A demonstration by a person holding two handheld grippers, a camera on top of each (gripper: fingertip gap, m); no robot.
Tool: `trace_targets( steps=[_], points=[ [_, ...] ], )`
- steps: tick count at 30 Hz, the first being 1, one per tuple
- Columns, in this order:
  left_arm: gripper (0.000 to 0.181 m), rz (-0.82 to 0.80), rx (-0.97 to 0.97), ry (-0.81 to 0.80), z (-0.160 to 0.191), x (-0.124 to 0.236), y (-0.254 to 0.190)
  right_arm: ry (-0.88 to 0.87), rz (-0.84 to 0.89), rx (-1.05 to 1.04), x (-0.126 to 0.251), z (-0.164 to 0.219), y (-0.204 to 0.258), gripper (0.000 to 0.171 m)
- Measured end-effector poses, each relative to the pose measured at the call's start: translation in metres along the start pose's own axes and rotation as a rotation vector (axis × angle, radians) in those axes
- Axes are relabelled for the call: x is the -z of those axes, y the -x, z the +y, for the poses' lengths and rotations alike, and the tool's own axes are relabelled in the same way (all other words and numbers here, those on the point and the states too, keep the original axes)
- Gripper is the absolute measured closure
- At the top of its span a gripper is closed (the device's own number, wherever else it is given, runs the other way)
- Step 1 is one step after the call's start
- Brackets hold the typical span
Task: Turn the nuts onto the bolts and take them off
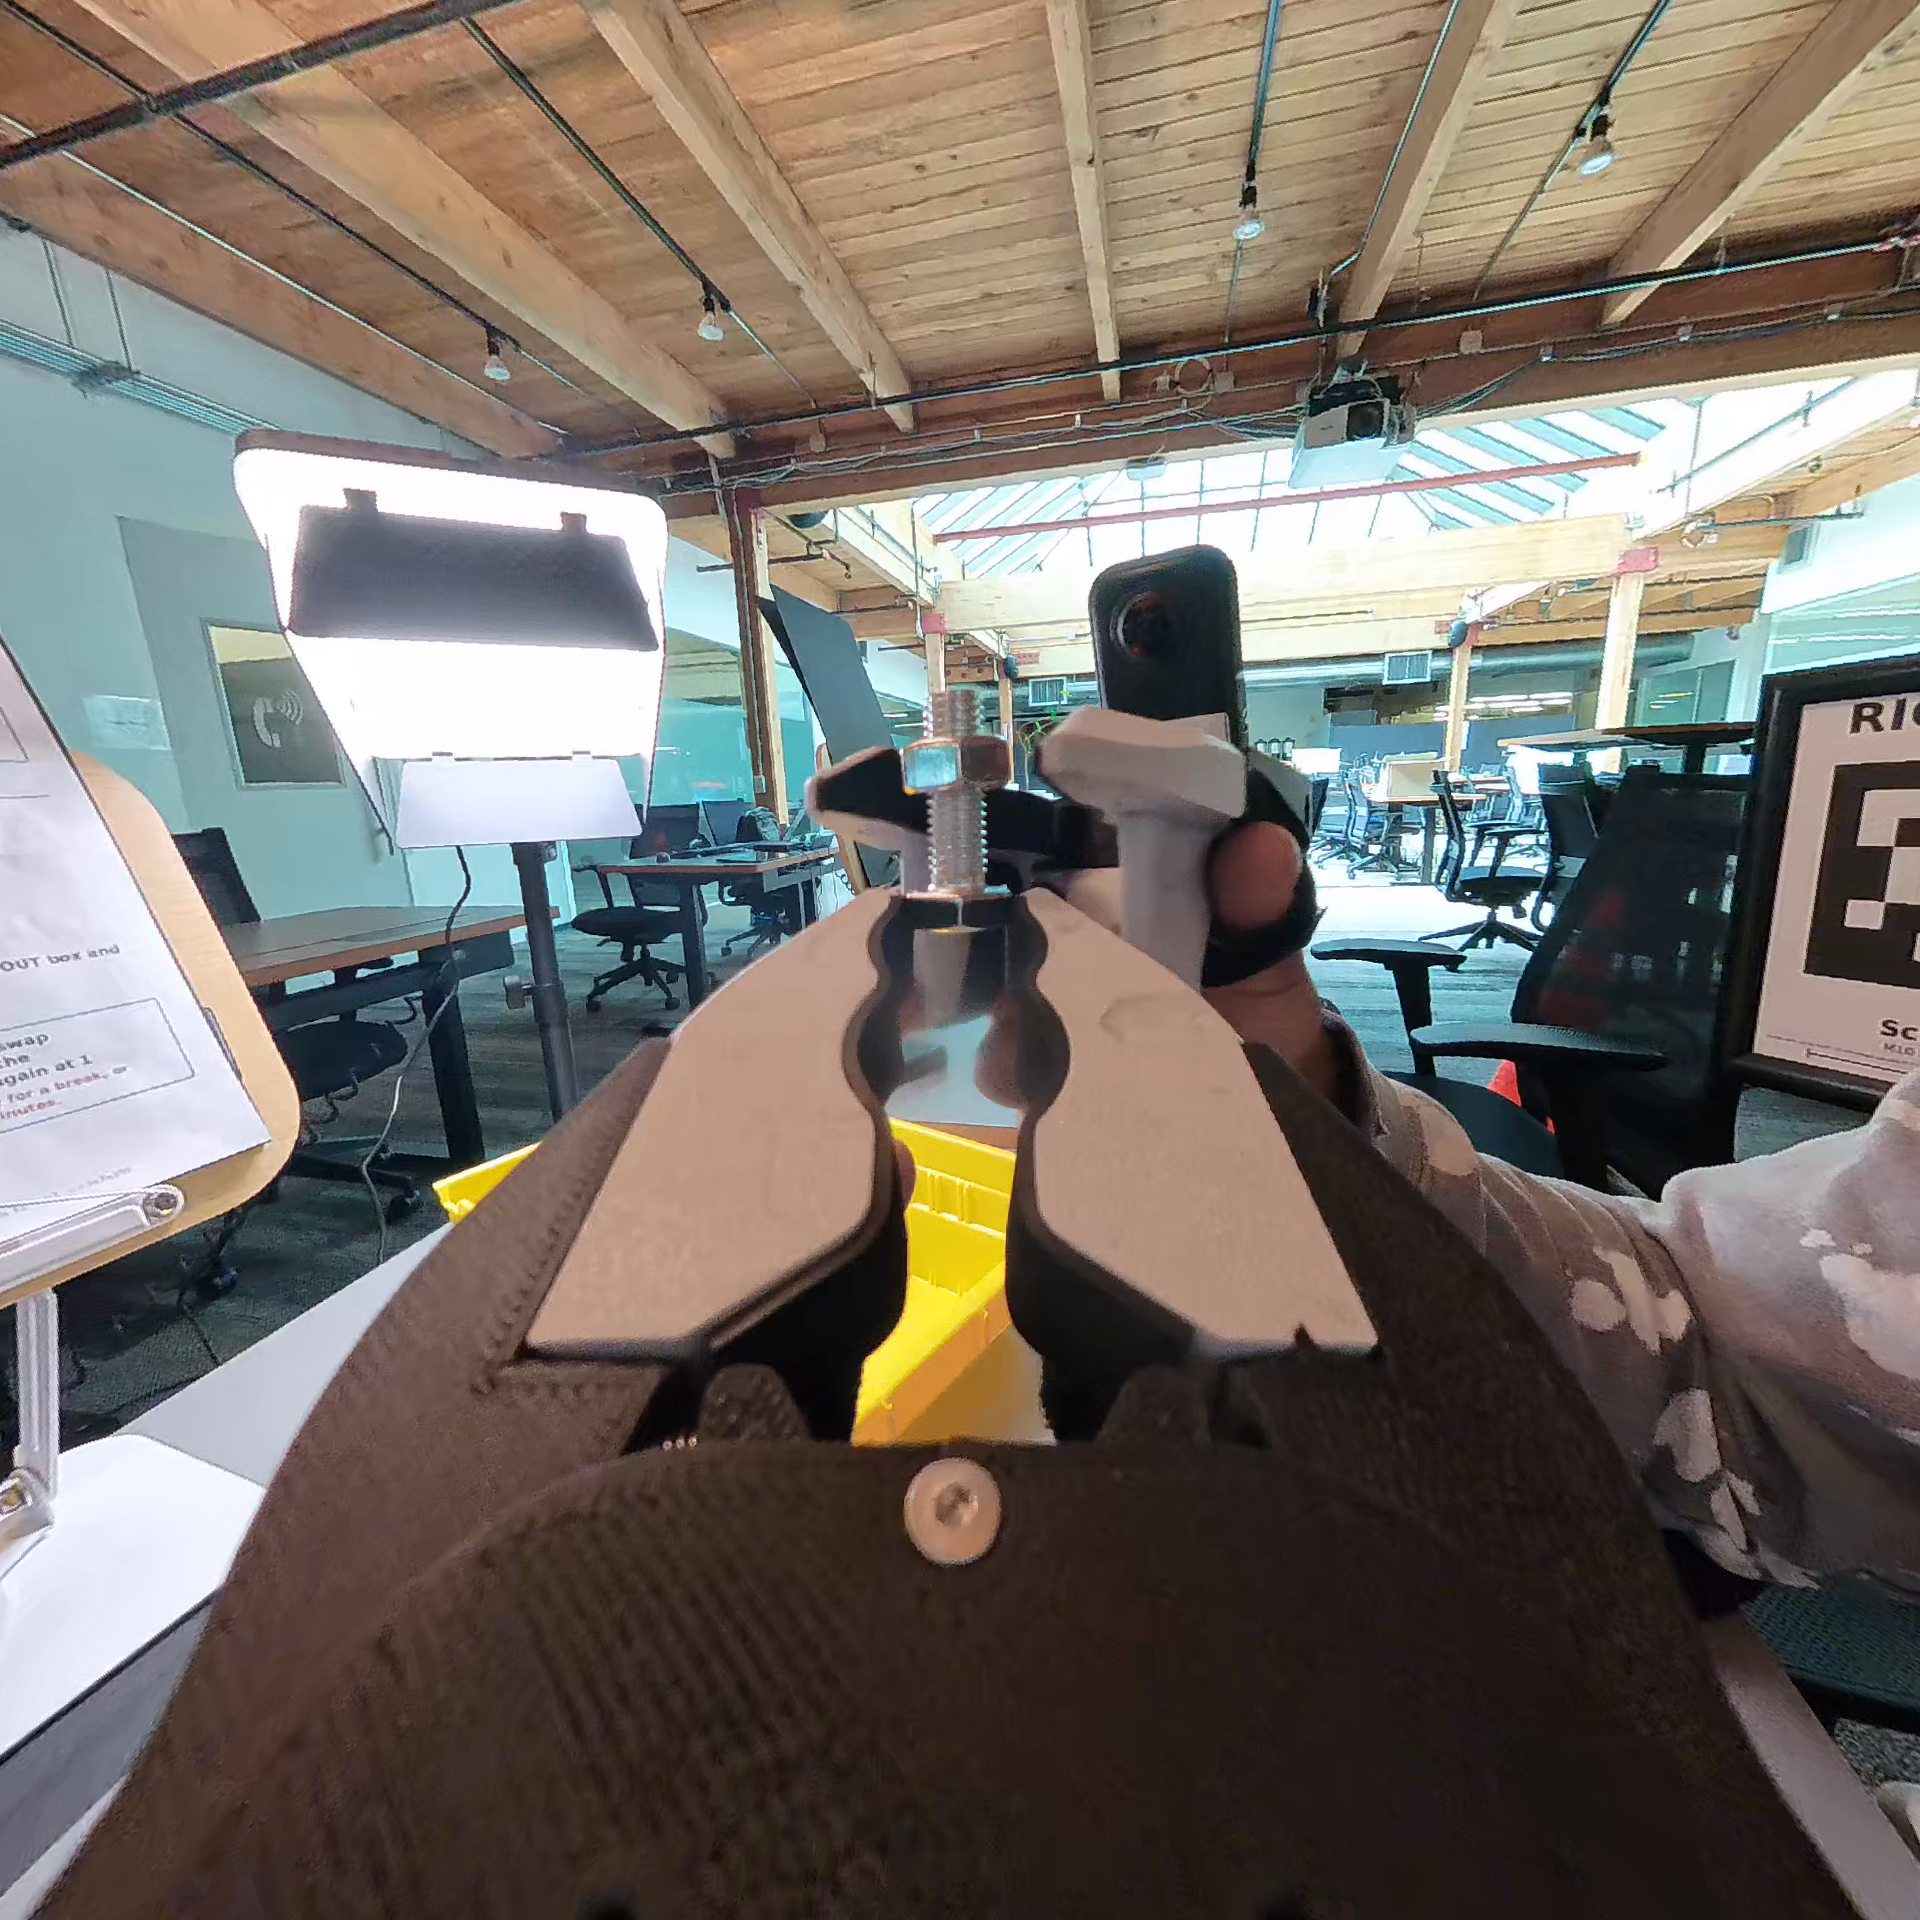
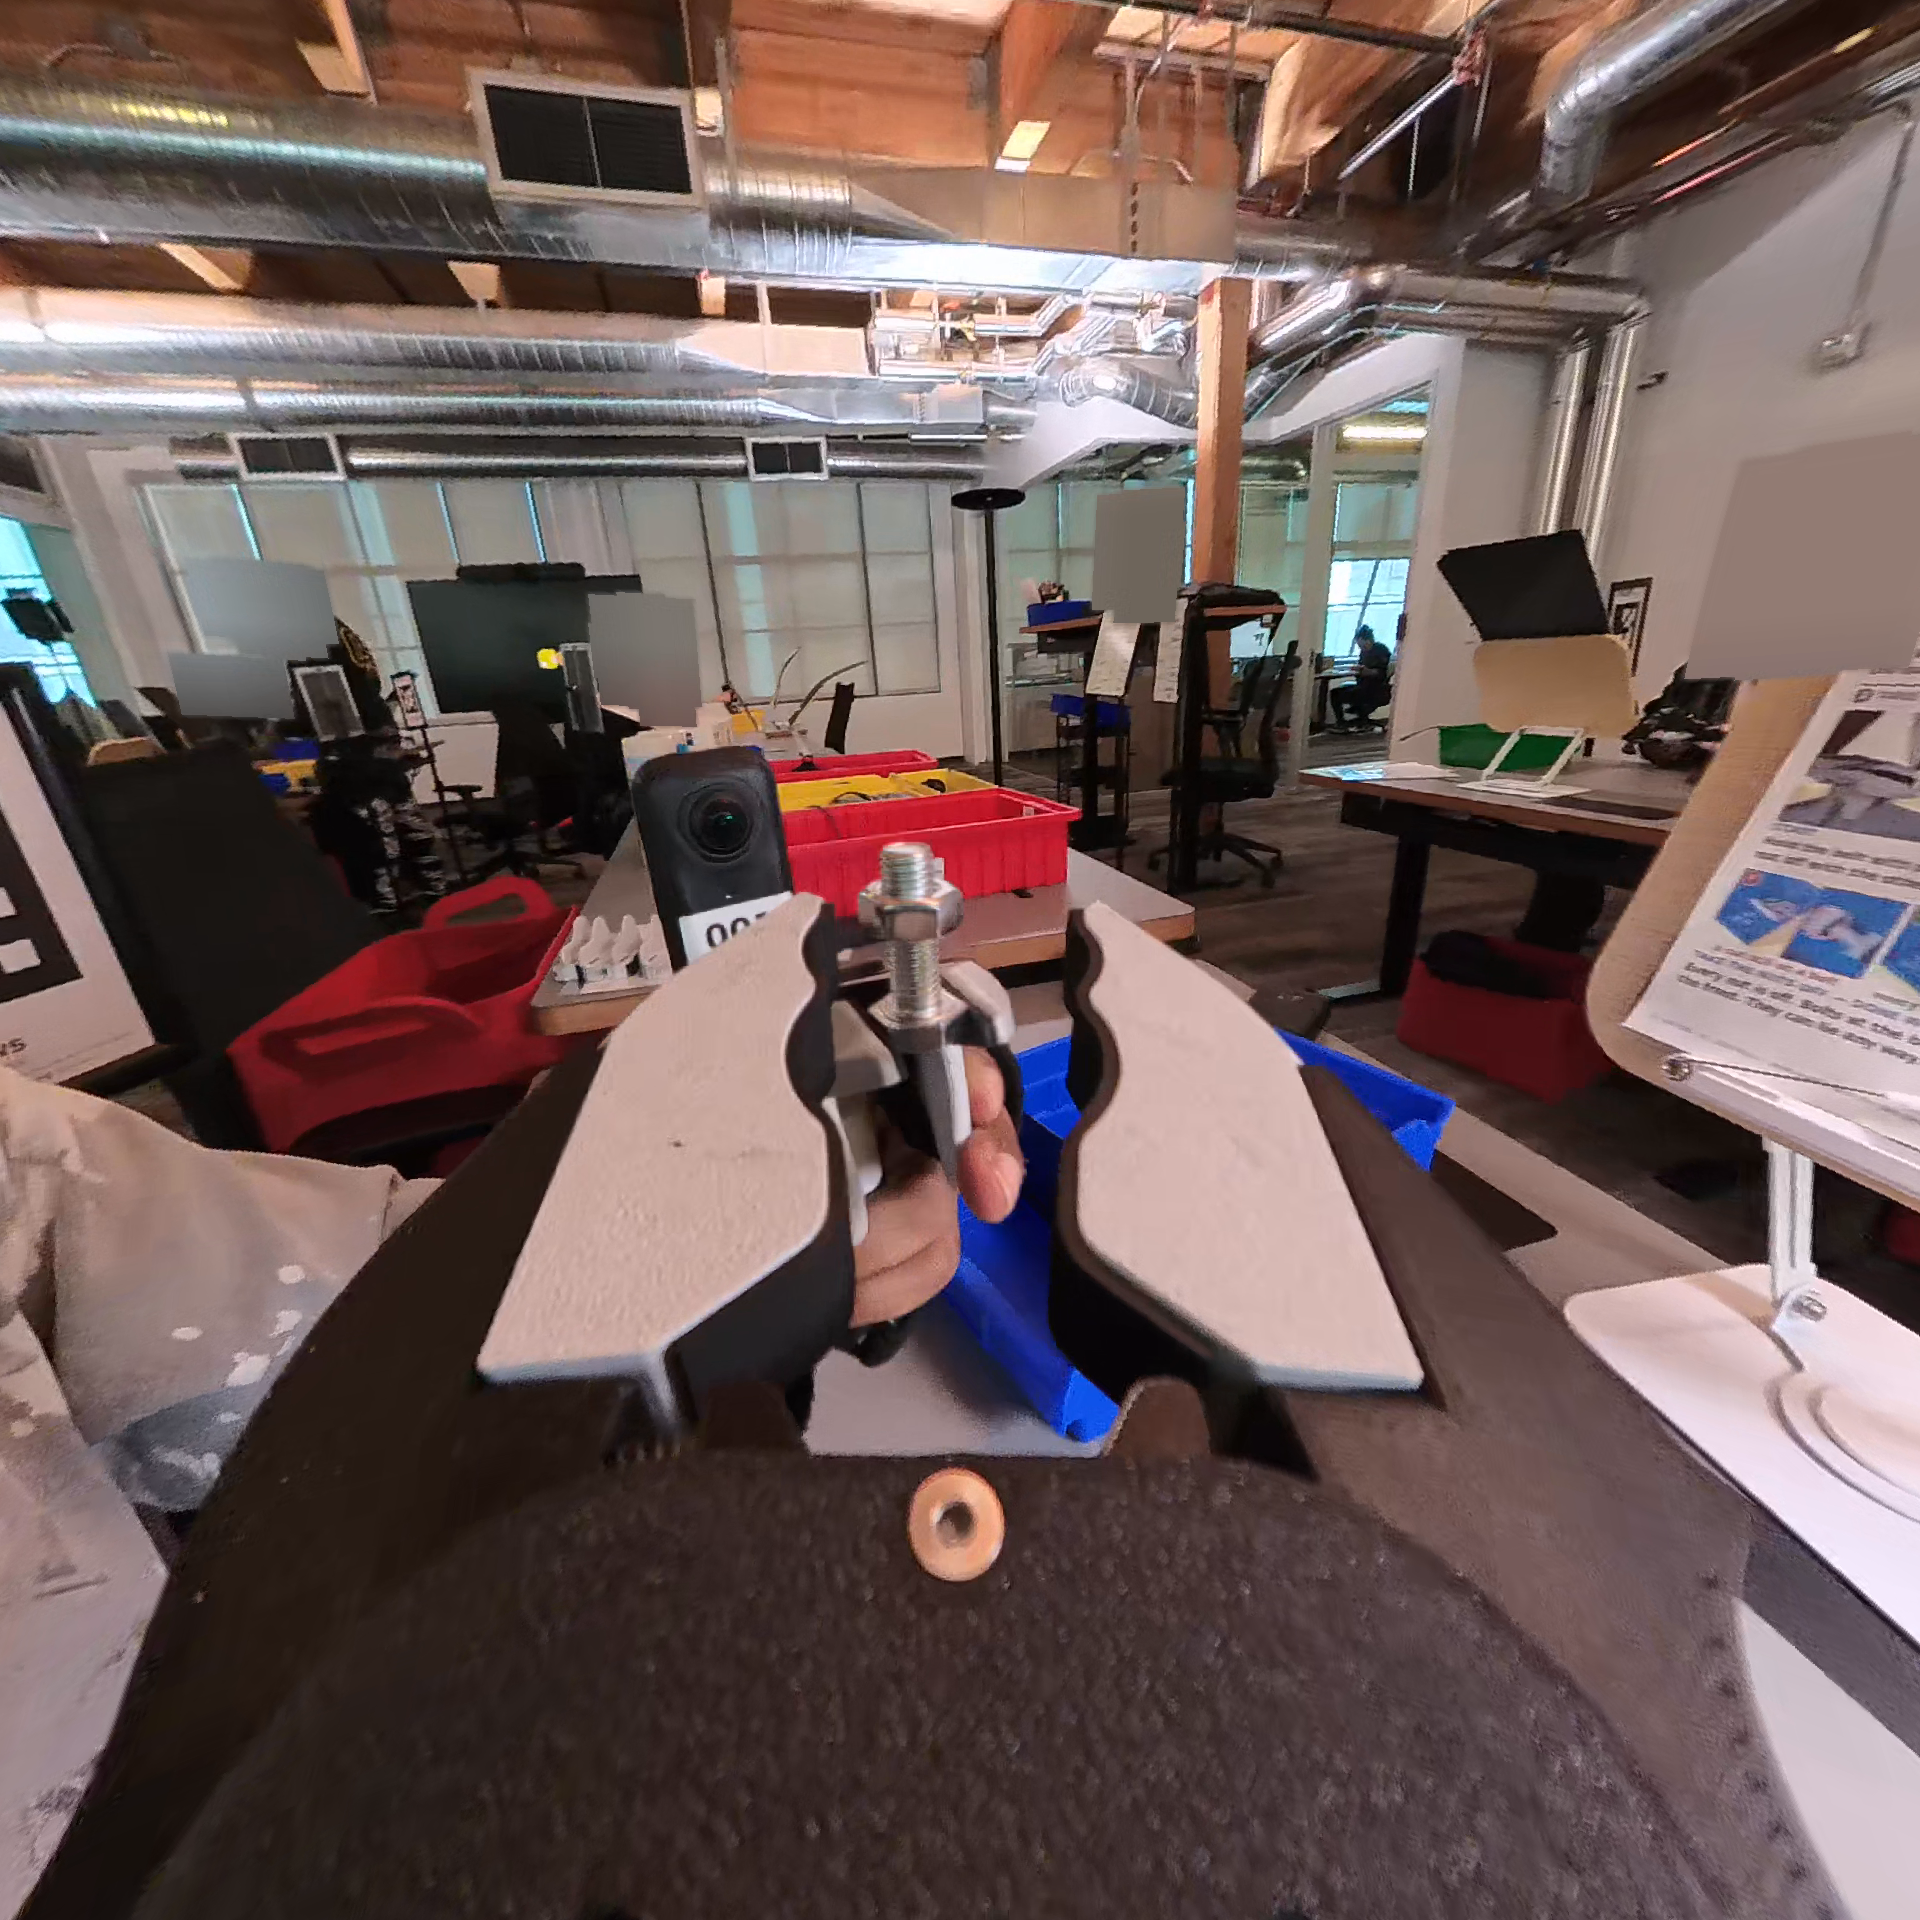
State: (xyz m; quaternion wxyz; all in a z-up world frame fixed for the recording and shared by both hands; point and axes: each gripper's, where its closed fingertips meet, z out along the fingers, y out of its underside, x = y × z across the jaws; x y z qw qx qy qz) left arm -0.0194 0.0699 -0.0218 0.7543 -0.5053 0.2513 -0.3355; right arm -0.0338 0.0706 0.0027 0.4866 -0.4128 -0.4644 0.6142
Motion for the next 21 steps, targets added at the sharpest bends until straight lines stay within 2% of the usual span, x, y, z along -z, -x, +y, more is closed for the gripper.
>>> trace_targets(
  steps=[3,4,5,12,15,16,17,18,21],
  points=[
    [0.163,-0.003,0.009,-0.012,-0.002,0.001,0.001,-0.004,0.005,-0.025,0.003,0.0,-0.006,0.132],
    [0.163,0.009,0.016,-0.032,-0.005,0.003,0.001,-0.018,0.044,-0.046,0.007,-0.003,-0.015,0.148],
    [0.163,0.006,0.016,-0.028,-0.006,0.003,0.001,-0.051,0.087,-0.036,0.011,-0.007,-0.023,0.151],
    [0.163,-0.007,-0.004,-0.01,0.0,0.0,0.001,-0.007,0.007,-0.003,0.0,-0.001,0.0,0.13],
    [0.163,-0.005,-0.007,-0.011,-0.001,0.0,-0.001,-0.018,0.014,-0.02,0.003,-0.003,-0.006,0.13],
    [0.163,0.013,0.002,-0.033,-0.004,0.002,-0.002,-0.027,0.049,-0.043,0.007,-0.005,-0.014,0.145],
    [0.163,0.011,0.005,-0.031,-0.006,0.002,-0.002,-0.054,0.098,-0.035,0.013,-0.009,-0.025,0.149],
    [0.163,0.006,-0.007,-0.027,-0.006,0.002,-0.002,-0.065,0.109,-0.026,0.017,-0.01,-0.029,0.149],
    [0.163,0.0,-0.004,-0.024,-0.006,0.002,-0.001,-0.042,0.051,-0.03,0.014,-0.011,-0.018,0.135]
  ],
)
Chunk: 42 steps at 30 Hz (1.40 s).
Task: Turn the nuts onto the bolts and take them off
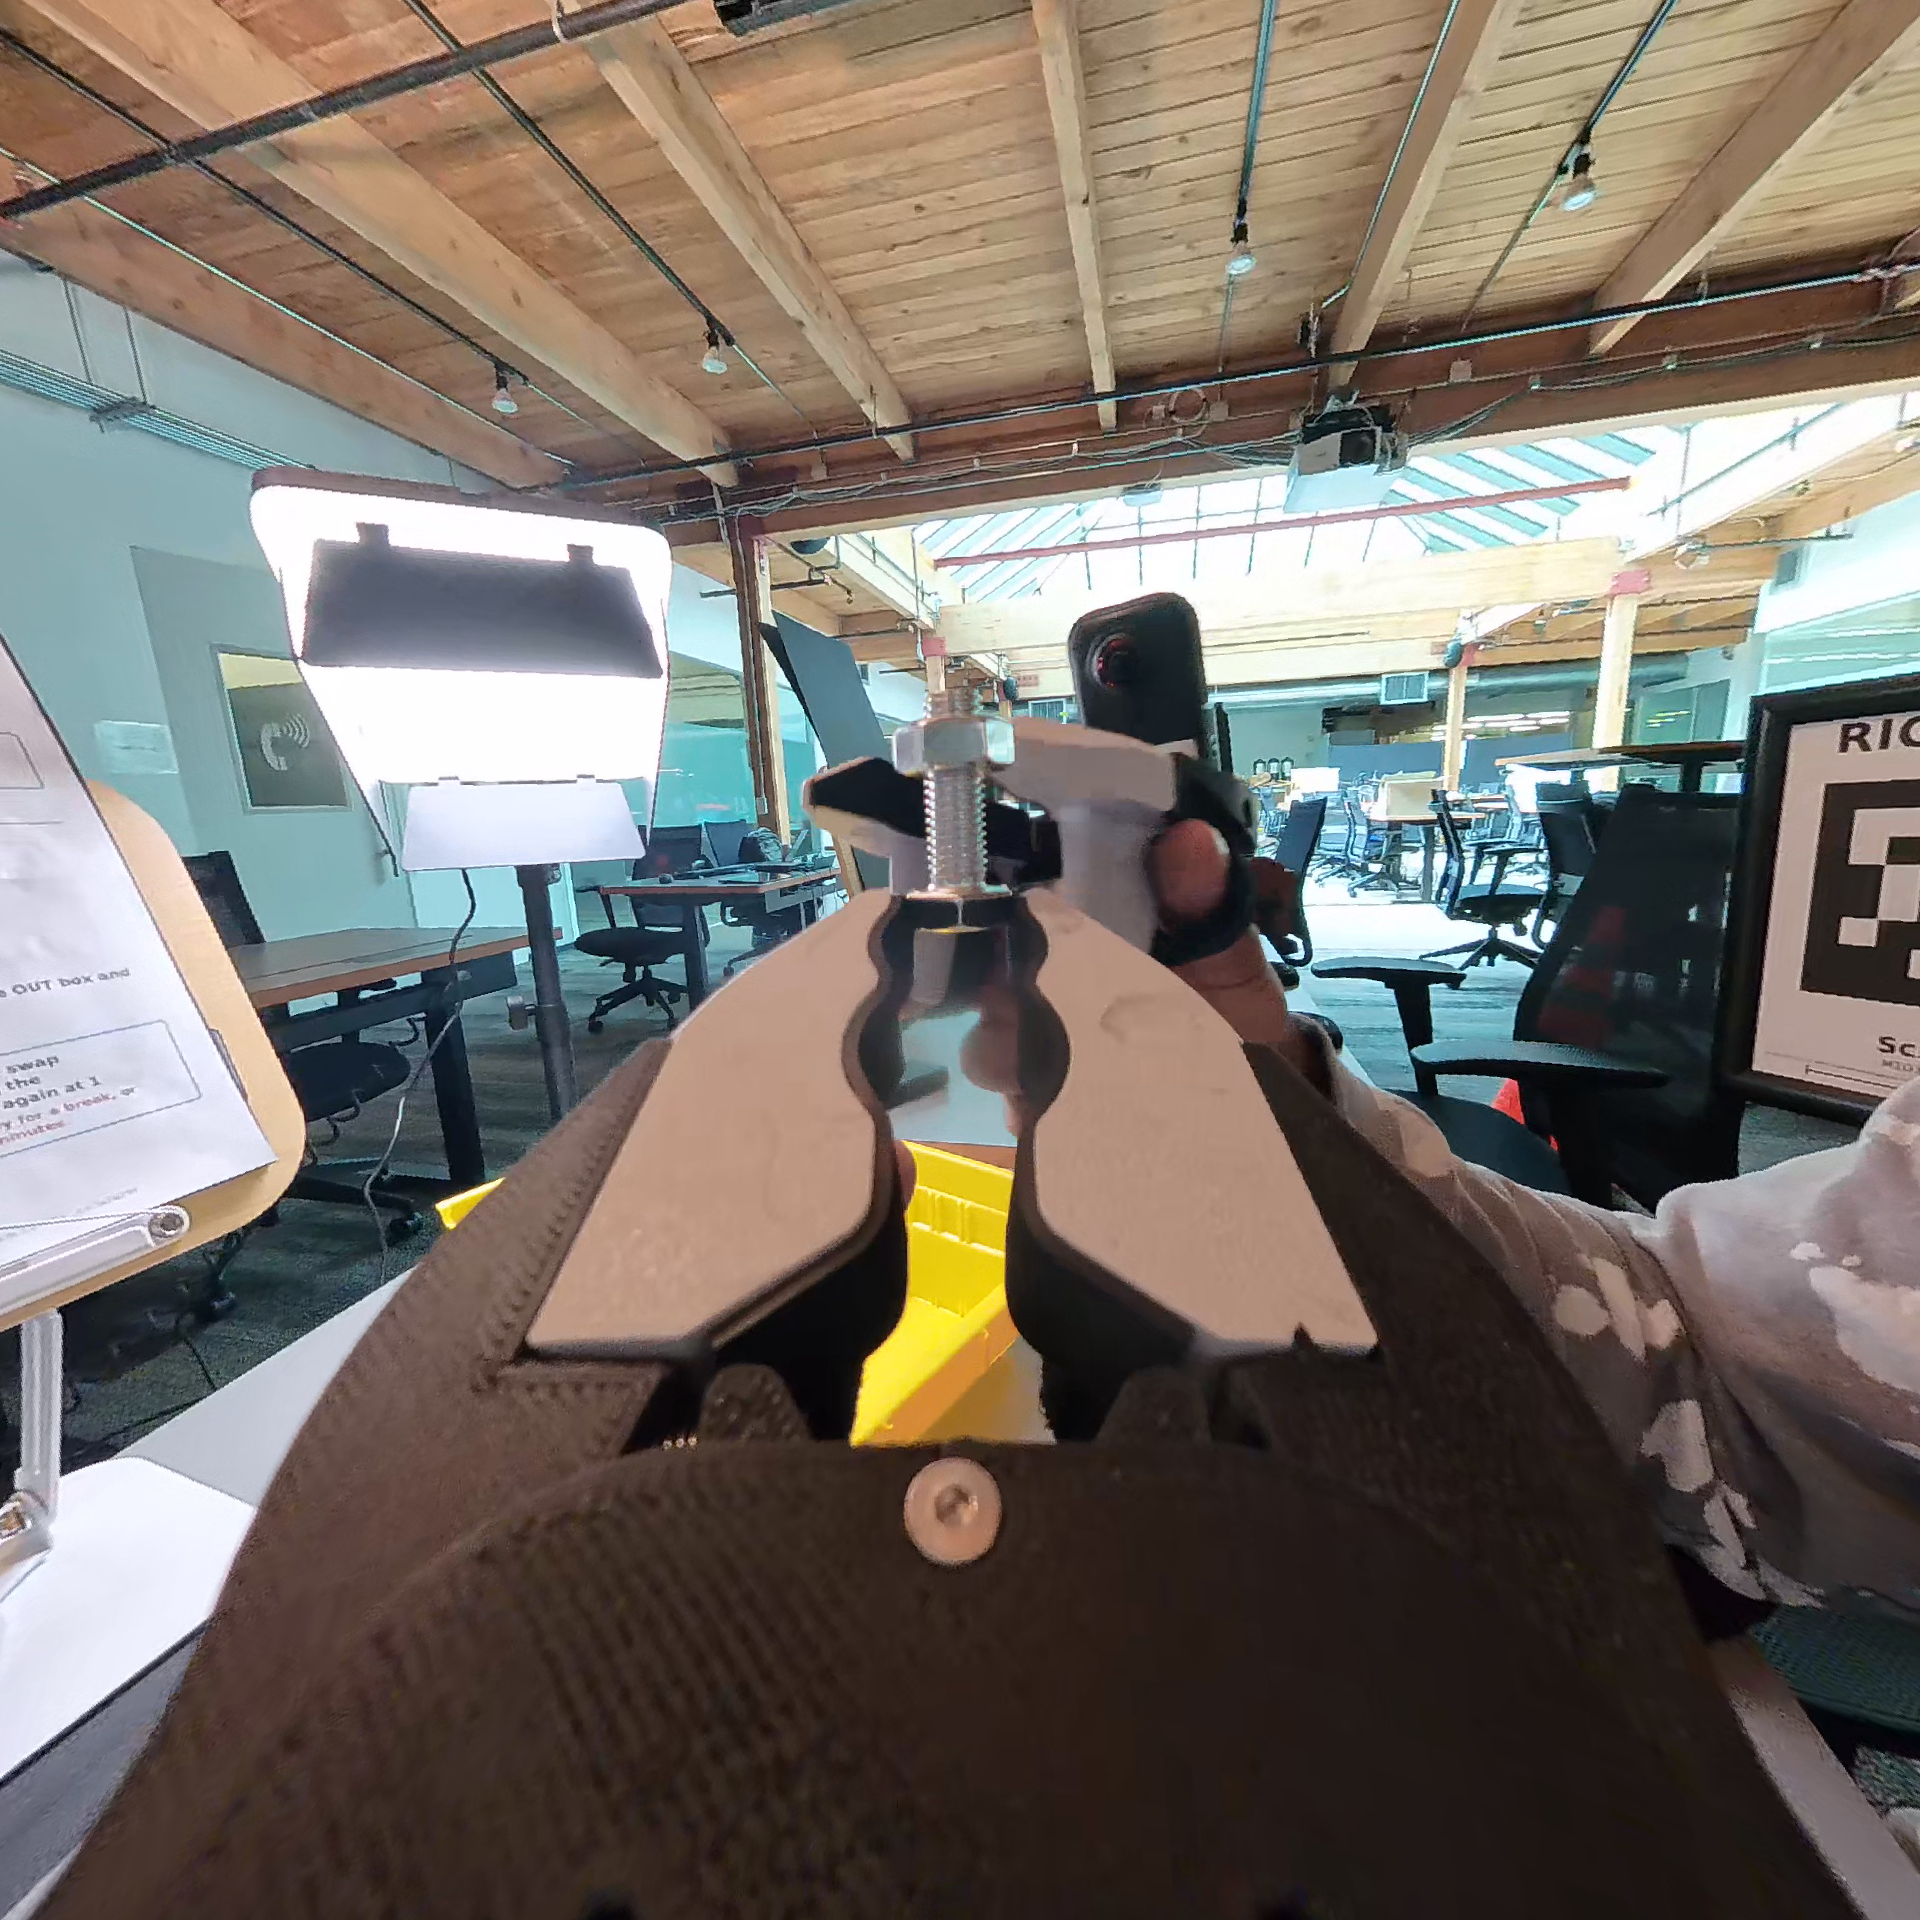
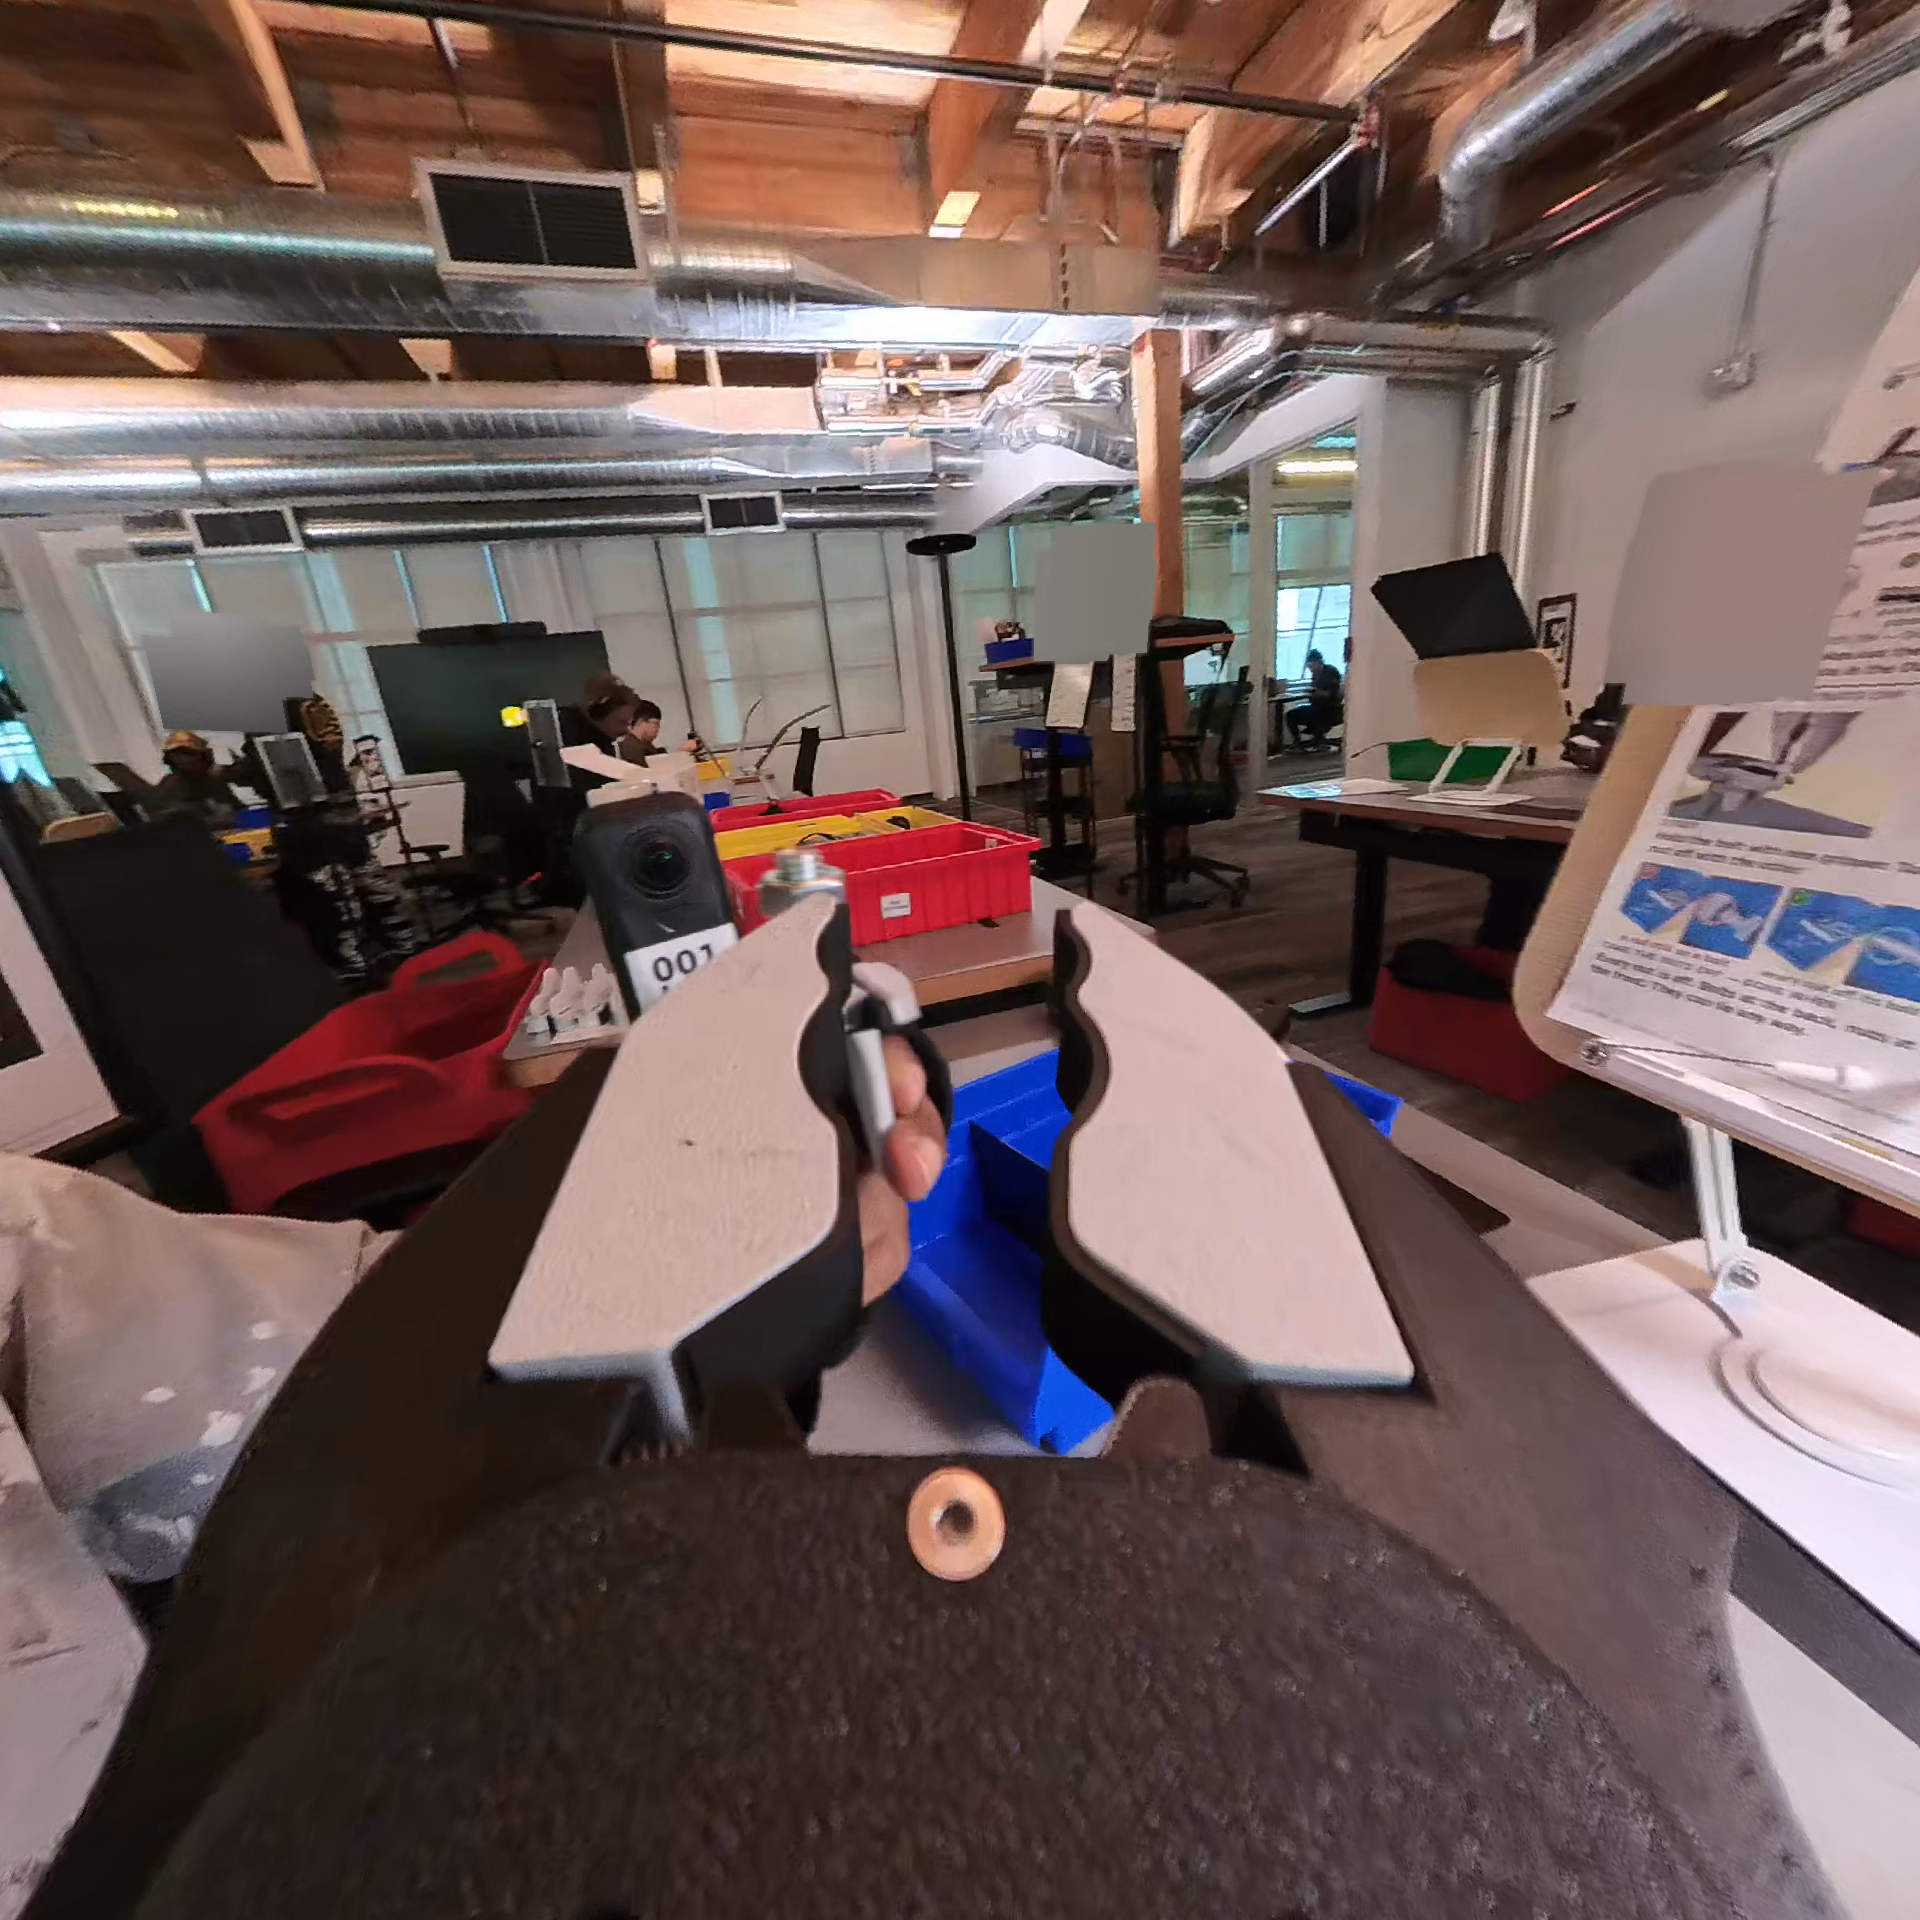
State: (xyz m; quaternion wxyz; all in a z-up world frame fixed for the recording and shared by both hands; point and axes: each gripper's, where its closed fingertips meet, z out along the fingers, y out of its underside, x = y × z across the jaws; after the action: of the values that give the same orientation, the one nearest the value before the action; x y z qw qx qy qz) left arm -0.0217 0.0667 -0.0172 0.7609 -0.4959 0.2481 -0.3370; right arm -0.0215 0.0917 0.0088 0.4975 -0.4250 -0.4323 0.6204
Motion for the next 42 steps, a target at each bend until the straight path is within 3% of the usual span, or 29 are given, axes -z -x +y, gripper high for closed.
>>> trace_targets(
  steps=[7,8,10,16,19,21,22,28,32,35,42],
  points=[
    [0.163,-0.008,-0.006,0.009,0.004,-0.002,-0.001,0.023,-0.018,0.036,-0.009,0.007,0.012,0.128],
    [0.163,0.011,0.003,-0.008,0.001,0.0,-0.002,0.013,0.012,0.015,-0.006,0.004,0.005,0.144],
    [0.163,-0.002,-0.013,-0.004,-0.002,0.001,-0.001,-0.02,0.06,0.019,0.001,-0.001,-0.007,0.147],
    [0.163,-0.009,-0.006,0.009,0.003,-0.001,0.0,0.019,-0.03,0.032,-0.01,0.006,0.017,0.127],
    [0.163,-0.01,-0.012,0.01,0.003,-0.002,-0.002,0.019,-0.02,0.037,-0.011,0.007,0.015,0.127],
    [0.163,0.01,0.008,-0.009,-0.001,0.0,-0.003,-0.01,0.048,0.018,-0.003,0.001,-0.001,0.147],
    [0.163,0.005,-0.005,-0.007,-0.002,0.0,-0.003,-0.026,0.072,0.024,0.001,-0.002,-0.008,0.149],
    [0.163,-0.005,-0.004,0.016,0.005,-0.002,-0.001,0.013,-0.018,0.044,-0.008,0.002,0.016,0.128],
    [0.163,0.0,-0.003,0.013,0.004,-0.002,-0.004,0.018,-0.022,0.034,-0.009,0.004,0.014,0.126],
    [0.163,0.002,-0.005,-0.005,-0.002,0.001,-0.002,-0.021,0.064,0.042,0.001,-0.004,-0.005,0.144],
    [0.163,0.0,-0.006,0.018,0.006,-0.003,-0.003,0.013,-0.031,0.047,-0.011,0.004,0.021,0.129]
  ],
)
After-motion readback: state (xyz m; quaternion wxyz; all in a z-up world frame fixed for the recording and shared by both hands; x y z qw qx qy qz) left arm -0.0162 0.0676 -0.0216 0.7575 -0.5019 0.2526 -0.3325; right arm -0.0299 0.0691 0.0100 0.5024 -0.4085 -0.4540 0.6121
